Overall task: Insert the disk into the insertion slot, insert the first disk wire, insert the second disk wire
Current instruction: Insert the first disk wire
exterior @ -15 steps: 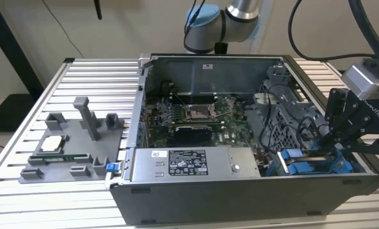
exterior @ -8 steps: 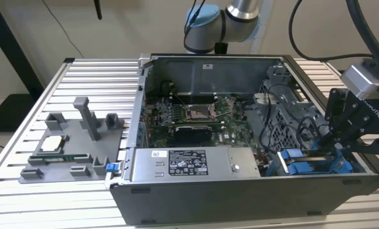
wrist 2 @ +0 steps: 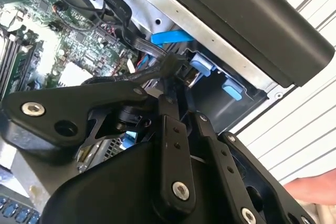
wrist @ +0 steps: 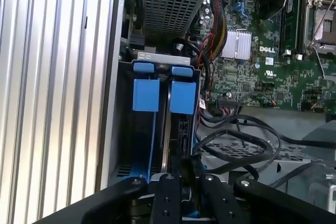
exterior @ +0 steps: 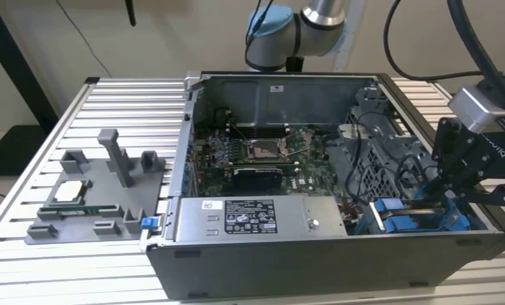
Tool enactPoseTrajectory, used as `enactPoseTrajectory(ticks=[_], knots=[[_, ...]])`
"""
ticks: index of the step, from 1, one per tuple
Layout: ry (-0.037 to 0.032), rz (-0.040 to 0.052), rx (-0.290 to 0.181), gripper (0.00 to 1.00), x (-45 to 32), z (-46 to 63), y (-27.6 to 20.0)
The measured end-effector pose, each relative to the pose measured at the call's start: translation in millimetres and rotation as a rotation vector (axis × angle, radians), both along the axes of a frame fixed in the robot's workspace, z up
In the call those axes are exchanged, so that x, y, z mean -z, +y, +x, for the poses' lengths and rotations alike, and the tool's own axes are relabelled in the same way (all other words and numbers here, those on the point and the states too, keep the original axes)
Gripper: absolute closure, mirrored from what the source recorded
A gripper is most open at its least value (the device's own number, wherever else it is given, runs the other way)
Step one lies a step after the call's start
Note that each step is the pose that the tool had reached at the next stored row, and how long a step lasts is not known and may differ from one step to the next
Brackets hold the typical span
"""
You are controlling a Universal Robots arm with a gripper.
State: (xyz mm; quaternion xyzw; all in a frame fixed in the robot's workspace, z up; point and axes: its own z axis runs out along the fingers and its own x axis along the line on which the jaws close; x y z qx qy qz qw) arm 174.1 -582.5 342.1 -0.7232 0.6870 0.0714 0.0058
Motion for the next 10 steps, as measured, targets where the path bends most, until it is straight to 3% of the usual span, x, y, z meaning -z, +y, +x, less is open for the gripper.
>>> enactPoseTrajectory(ticks=[10], knots=[[-0.0024, 0.0, 0.045, 1.0, 0.9, -0.4, 0.3]])
